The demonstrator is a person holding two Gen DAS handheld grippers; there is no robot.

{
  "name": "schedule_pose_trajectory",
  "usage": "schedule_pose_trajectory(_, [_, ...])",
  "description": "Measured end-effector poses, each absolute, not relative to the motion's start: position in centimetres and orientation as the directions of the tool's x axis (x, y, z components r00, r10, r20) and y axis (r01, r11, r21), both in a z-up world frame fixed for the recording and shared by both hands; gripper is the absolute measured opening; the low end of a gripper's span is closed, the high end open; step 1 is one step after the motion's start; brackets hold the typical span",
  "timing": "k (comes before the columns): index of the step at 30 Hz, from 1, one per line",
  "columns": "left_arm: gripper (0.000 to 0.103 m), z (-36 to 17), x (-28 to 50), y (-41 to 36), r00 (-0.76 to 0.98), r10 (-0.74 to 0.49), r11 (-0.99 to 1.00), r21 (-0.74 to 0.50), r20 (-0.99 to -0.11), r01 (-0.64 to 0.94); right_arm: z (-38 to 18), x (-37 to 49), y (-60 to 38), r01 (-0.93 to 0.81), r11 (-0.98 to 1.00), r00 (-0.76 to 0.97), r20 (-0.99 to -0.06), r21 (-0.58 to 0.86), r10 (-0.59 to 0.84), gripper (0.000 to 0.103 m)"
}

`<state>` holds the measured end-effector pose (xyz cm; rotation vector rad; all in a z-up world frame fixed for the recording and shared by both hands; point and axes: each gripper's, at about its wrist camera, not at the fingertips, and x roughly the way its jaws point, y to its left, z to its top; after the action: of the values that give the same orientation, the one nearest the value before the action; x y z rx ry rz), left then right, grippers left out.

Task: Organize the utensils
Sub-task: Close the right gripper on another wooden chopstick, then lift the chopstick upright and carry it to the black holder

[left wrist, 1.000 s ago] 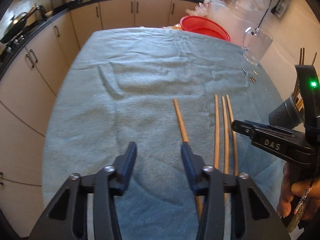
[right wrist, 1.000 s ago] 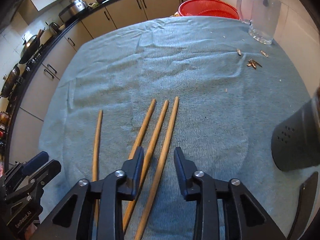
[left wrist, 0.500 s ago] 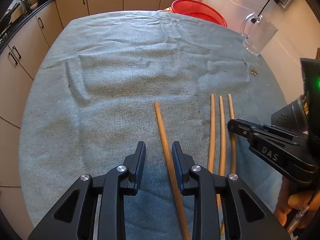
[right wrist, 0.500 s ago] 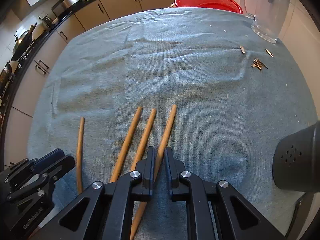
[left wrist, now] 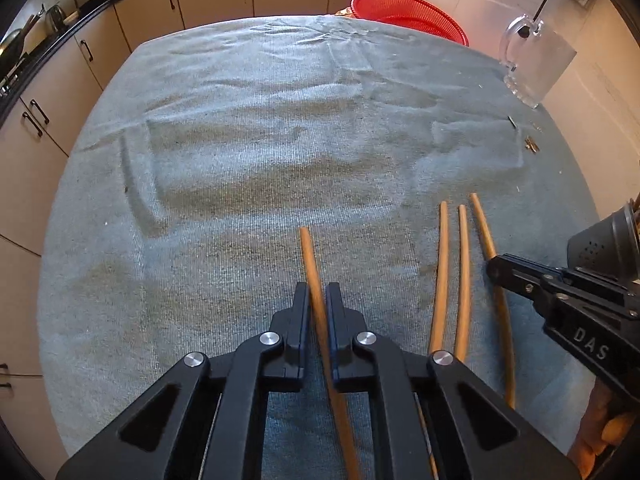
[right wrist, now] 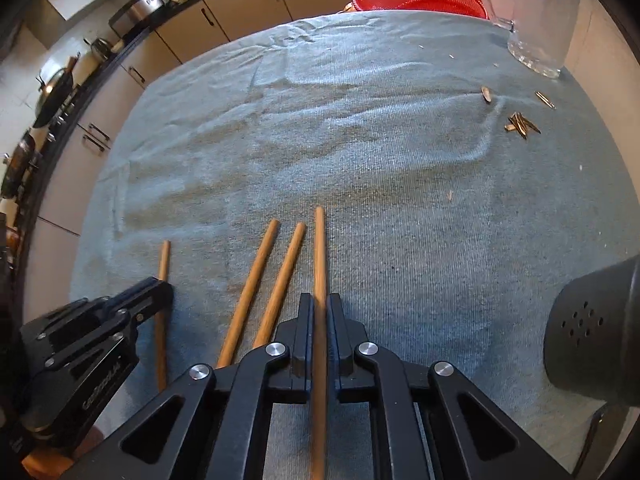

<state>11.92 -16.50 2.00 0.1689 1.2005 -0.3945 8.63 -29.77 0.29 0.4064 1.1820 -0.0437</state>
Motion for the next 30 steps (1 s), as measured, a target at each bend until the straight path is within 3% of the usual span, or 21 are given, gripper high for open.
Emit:
schedule_pose_trajectory(22, [0.006,5.5,8.2,-13.5,0.388,-0.238,0.932,-0.098,-0.890,0.348,2.2,6.4,-26.8,0.171,0.927,0.429,-0.872,0.333,0.234,0.007])
schedule_pose_trajectory(30, [0.006,8.7,6.7,-12.9,0.444,-0.270,0.930,-0.113,-0.854,0.349,5.5,4.2,-26.7,0.137,0.934,0.516,-0.828,0.331,0.217,0.007])
